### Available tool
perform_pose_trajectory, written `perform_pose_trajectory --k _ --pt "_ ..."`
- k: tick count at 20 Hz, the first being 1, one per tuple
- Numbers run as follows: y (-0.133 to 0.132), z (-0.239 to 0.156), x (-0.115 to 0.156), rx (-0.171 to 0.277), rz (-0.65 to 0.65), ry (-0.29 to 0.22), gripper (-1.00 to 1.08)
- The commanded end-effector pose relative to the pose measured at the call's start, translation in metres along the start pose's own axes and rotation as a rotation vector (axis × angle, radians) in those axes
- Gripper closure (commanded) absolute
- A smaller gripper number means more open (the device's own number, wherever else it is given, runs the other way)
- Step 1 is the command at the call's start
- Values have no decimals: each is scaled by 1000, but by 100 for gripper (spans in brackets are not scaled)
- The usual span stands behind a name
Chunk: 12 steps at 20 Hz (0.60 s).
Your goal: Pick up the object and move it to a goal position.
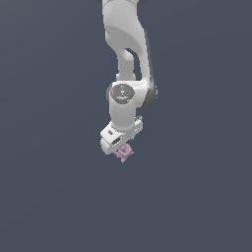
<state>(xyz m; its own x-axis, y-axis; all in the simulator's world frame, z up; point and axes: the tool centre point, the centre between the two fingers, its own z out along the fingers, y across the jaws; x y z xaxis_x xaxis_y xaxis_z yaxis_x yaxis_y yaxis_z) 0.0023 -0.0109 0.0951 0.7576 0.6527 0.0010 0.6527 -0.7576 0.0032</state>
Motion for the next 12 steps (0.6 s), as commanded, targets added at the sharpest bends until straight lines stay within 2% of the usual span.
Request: perform_pose_trajectory --k 1,12 --pt "1 3 -2 2 -22 0 -92" --pt "1 15 -3 3 -34 -1 -92"
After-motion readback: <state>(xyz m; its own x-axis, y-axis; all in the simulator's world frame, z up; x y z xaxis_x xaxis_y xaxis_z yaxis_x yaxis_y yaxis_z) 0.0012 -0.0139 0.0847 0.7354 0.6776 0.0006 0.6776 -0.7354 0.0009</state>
